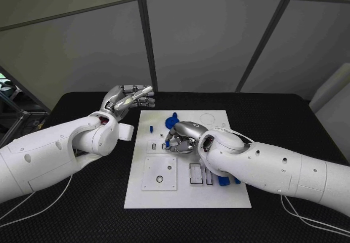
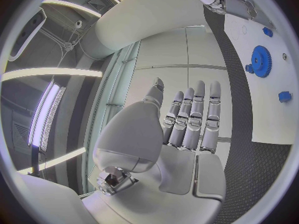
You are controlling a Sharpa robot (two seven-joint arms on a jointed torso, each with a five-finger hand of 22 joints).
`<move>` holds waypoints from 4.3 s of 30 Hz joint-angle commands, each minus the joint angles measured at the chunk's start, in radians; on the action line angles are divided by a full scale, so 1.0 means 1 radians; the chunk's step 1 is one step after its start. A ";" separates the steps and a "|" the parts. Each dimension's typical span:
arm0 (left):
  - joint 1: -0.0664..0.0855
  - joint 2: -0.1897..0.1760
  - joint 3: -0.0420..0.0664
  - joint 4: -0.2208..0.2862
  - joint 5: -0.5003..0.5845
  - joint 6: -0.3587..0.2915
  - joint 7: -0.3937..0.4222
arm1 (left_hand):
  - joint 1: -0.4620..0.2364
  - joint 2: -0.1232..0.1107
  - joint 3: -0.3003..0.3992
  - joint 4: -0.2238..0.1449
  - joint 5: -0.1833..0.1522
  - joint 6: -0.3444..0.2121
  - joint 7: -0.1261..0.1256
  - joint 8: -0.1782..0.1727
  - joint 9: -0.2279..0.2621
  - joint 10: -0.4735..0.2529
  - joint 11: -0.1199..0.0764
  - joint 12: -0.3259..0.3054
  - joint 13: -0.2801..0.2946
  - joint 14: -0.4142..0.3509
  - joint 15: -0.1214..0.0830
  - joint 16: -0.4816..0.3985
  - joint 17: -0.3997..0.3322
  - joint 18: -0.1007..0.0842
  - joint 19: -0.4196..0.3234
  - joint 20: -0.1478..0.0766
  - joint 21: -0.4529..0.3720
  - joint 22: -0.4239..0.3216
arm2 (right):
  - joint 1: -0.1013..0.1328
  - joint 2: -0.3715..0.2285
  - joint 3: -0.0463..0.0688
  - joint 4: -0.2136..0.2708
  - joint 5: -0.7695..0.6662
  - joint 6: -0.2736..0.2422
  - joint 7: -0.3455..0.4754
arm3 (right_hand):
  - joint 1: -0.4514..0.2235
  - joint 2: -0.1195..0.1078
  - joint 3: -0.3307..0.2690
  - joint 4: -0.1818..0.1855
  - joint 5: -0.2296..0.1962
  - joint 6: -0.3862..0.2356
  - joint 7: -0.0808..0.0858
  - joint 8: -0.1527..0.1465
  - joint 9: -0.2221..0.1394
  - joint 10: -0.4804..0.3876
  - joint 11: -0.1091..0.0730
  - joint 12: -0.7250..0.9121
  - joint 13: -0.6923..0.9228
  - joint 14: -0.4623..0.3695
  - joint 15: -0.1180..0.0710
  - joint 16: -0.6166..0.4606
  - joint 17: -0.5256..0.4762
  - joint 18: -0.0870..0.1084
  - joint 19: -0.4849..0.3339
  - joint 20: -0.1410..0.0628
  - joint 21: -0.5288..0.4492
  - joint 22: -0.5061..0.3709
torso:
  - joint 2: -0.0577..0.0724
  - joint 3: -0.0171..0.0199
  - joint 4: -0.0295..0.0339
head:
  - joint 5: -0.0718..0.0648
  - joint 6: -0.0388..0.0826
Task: Assemble the parts on the task board
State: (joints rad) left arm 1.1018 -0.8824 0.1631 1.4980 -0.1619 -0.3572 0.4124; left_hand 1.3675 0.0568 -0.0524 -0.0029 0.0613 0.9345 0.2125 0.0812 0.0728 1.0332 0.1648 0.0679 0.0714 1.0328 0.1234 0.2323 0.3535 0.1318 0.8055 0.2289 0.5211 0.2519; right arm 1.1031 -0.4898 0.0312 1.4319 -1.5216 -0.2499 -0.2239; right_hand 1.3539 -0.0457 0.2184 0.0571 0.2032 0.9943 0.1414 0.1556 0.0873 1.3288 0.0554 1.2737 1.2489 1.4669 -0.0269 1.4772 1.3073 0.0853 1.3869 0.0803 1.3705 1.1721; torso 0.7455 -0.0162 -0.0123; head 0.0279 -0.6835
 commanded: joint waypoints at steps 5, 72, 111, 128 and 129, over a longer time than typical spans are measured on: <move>0.002 0.001 0.001 0.000 -0.005 0.009 0.004 | -0.004 0.008 -0.006 0.001 -0.001 -0.001 0.003 -0.006 0.001 -0.004 0.004 0.002 0.001 -0.006 -0.001 -0.006 -0.002 0.051 -0.005 0.004 -0.003 -0.001 | -0.001 0.000 -0.002 -0.001 -0.012 0.036 -0.023 | -0.004 -0.007 -0.001 0.002 -0.002 -0.011 0.005 -0.008 0.001 -0.007 0.002 -0.008 -0.004 0.068 0.007 -0.004 0.098 -0.007 -0.007 0.003 -0.005 -0.003 | 0.000 0.0002 0.0003 | 0.001 -0.002; 0.028 0.042 -0.003 -0.063 -0.726 0.432 -0.760 | -0.157 0.031 -0.125 0.201 0.002 0.021 -0.103 0.317 0.238 0.095 -0.129 0.854 0.701 0.506 -0.152 1.259 1.141 -0.057 0.566 -0.147 0.852 0.927 | 0.108 -0.270 0.094 -0.003 0.794 -0.245 0.482 | 0.078 -0.028 -0.043 0.101 0.060 -0.086 0.042 -0.009 -0.017 -0.309 0.063 -0.878 -0.903 -0.243 0.073 -1.125 -0.828 0.101 -0.371 0.070 -0.849 -0.892 | -0.083 0.0011 -0.0014 | 0.022 -0.006; 0.094 0.236 -0.096 -0.137 -0.911 0.529 -0.997 | -0.180 0.033 -0.173 0.267 0.001 -0.018 -0.125 0.441 0.350 0.122 -0.150 0.947 0.791 0.505 -0.172 1.234 1.119 -0.078 0.645 -0.170 0.906 1.044 | 0.117 -0.277 0.096 -0.022 0.865 -0.239 0.474 | 0.064 -0.051 -0.005 0.088 0.070 -0.039 0.062 -0.063 -0.019 -0.207 0.074 -1.091 -1.135 -0.166 0.088 -1.354 -0.950 0.097 -0.290 0.084 -1.027 -1.019 | -0.088 0.0051 0.0001 | 0.028 -0.043; 0.094 0.249 -0.096 -0.150 -0.911 0.551 -0.999 | -0.134 0.042 -0.156 0.242 0.002 -0.037 -0.127 0.467 0.384 0.120 -0.152 0.947 0.790 0.506 -0.174 1.233 1.118 -0.080 0.651 -0.173 0.909 1.055 | 0.117 -0.266 0.096 -0.035 0.865 -0.232 0.466 | 0.063 -0.050 -0.005 0.088 0.073 -0.037 0.062 -0.063 -0.018 -0.206 0.074 -1.093 -1.138 -0.165 0.089 -1.358 -0.952 0.097 -0.289 0.085 -1.031 -1.021 | -0.086 0.0053 0.0001 | 0.026 -0.049; 0.094 0.251 -0.096 -0.151 -0.911 0.551 -0.999 | -0.133 0.043 -0.155 0.241 0.002 -0.037 -0.127 0.468 0.385 0.120 -0.152 0.947 0.790 0.506 -0.175 1.233 1.119 -0.080 0.651 -0.173 0.909 1.055 | 0.117 -0.265 0.096 -0.035 0.865 -0.232 0.466 | 0.063 -0.050 -0.005 0.088 0.073 -0.037 0.062 -0.063 -0.018 -0.206 0.074 -1.093 -1.138 -0.165 0.089 -1.358 -0.952 0.097 -0.289 0.085 -1.031 -1.021 | -0.087 0.0052 0.0007 | 0.025 -0.050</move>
State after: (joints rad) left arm 1.1939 -0.6341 0.0669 1.3474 -1.0667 0.1771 -0.5785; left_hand 1.2235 0.0994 -0.2055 0.2443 0.0613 0.9056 0.0840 0.5431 0.4571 1.1529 0.0162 1.0127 0.8628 1.4689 -0.0448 1.4677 1.3080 0.0603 1.4472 0.0557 1.4234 1.3060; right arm 1.2182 -0.7562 0.1261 1.3971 -0.6602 -0.4892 0.2417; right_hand 1.4251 -0.0960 0.2101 0.1481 0.2692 0.9547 0.1977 0.0967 0.0674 1.1221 0.1232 0.1844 0.1120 1.2989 0.0554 0.1242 0.3564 0.1789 1.0937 0.1624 0.3432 0.1518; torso 0.6587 -0.0107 -0.0113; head 0.0537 -0.7326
